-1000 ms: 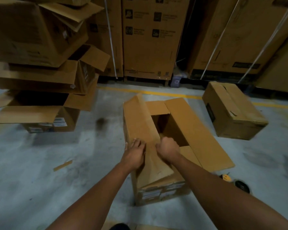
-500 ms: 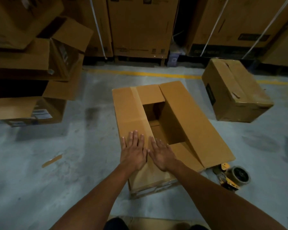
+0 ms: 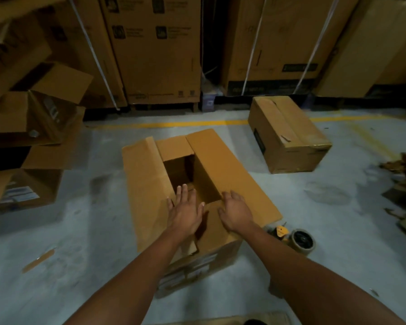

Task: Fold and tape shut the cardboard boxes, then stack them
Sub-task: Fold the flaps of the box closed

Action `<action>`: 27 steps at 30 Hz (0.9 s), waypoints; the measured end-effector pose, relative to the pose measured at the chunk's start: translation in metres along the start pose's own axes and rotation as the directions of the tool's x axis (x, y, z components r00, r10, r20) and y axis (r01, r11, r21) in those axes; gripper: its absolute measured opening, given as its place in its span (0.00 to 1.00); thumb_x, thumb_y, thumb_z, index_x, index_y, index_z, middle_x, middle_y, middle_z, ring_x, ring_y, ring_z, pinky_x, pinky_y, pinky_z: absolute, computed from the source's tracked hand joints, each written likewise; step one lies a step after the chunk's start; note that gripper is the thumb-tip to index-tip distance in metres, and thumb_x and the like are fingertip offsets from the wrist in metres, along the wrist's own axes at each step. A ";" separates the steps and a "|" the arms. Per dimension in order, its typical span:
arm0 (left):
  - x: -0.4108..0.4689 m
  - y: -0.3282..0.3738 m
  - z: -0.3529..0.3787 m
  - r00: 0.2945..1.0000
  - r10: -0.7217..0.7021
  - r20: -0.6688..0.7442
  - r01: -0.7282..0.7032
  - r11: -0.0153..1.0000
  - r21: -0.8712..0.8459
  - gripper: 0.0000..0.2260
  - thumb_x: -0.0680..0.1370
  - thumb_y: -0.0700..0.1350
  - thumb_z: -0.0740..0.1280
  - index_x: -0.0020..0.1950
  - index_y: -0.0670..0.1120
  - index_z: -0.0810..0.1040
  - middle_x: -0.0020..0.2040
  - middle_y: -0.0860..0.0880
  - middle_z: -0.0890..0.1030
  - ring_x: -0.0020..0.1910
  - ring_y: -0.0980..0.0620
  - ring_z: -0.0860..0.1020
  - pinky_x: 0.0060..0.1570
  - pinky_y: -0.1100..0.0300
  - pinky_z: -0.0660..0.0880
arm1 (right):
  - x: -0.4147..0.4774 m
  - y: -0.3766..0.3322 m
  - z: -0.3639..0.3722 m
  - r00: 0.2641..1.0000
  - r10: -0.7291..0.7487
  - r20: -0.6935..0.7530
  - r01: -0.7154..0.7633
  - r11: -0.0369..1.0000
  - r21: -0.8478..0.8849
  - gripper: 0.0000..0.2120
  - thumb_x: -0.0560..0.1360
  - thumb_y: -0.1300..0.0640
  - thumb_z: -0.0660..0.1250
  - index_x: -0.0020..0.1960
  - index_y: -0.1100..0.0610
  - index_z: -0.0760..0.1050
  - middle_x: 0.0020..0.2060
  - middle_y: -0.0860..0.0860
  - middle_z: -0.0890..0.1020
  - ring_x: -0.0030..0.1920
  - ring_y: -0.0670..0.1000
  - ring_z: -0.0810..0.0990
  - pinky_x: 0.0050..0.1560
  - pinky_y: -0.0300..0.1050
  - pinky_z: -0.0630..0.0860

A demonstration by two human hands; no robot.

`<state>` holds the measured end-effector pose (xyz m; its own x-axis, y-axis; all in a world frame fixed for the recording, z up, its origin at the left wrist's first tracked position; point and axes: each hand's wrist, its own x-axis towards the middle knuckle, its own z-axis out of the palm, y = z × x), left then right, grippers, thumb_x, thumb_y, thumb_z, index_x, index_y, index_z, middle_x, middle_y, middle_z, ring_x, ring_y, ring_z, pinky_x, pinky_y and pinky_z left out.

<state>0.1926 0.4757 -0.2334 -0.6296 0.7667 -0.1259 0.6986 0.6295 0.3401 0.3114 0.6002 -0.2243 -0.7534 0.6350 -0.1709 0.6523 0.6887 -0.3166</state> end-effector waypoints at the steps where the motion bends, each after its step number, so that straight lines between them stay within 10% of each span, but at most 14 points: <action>1: 0.002 0.009 0.002 1.000 0.009 0.006 -0.009 1.000 0.000 0.27 0.84 0.58 0.48 0.81 0.48 0.53 0.82 0.45 0.45 0.81 0.46 0.42 0.76 0.39 0.44 | 0.000 0.009 -0.006 1.000 0.031 0.004 -0.031 1.000 0.002 0.29 0.81 0.50 0.60 0.79 0.58 0.58 0.75 0.61 0.65 0.74 0.61 0.62 0.72 0.52 0.65; 9: 0.033 0.065 0.043 0.967 0.109 0.228 -0.082 0.989 -0.126 0.25 0.84 0.55 0.54 0.78 0.45 0.60 0.80 0.41 0.59 0.79 0.42 0.56 0.75 0.46 0.58 | 0.011 0.073 -0.022 0.951 0.290 0.105 -0.290 0.957 -0.015 0.29 0.79 0.47 0.60 0.77 0.54 0.60 0.78 0.59 0.57 0.78 0.65 0.53 0.72 0.70 0.55; 13: 0.038 0.074 0.048 0.961 0.065 0.268 -0.036 0.993 -0.115 0.22 0.83 0.54 0.58 0.75 0.47 0.63 0.74 0.44 0.69 0.72 0.41 0.67 0.70 0.44 0.65 | 0.017 0.089 -0.028 0.915 0.365 0.174 -0.379 0.924 0.057 0.26 0.78 0.49 0.62 0.73 0.57 0.62 0.69 0.58 0.67 0.69 0.63 0.68 0.66 0.62 0.66; 22: 0.046 0.055 0.015 0.977 0.045 0.208 -0.010 0.986 -0.167 0.19 0.83 0.52 0.60 0.73 0.48 0.69 0.68 0.45 0.76 0.65 0.44 0.75 0.62 0.53 0.73 | 0.026 0.073 -0.070 0.953 0.234 -0.190 -0.203 0.965 0.168 0.10 0.81 0.52 0.58 0.48 0.58 0.70 0.48 0.57 0.81 0.49 0.59 0.80 0.43 0.46 0.70; 27: 0.024 0.027 -0.008 0.982 0.079 0.170 -0.090 0.994 0.060 0.17 0.82 0.48 0.60 0.69 0.46 0.73 0.69 0.44 0.74 0.72 0.43 0.66 0.69 0.48 0.67 | 0.009 0.030 -0.078 0.942 0.177 -0.287 -0.146 0.981 0.125 0.08 0.81 0.55 0.57 0.49 0.58 0.73 0.46 0.57 0.83 0.47 0.60 0.81 0.44 0.49 0.75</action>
<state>0.1938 0.5098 -0.2195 -0.5053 0.8243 -0.2555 0.7718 0.5641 0.2935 0.3307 0.6539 -0.1630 -0.5700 0.8201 0.0506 0.7398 0.5391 -0.4027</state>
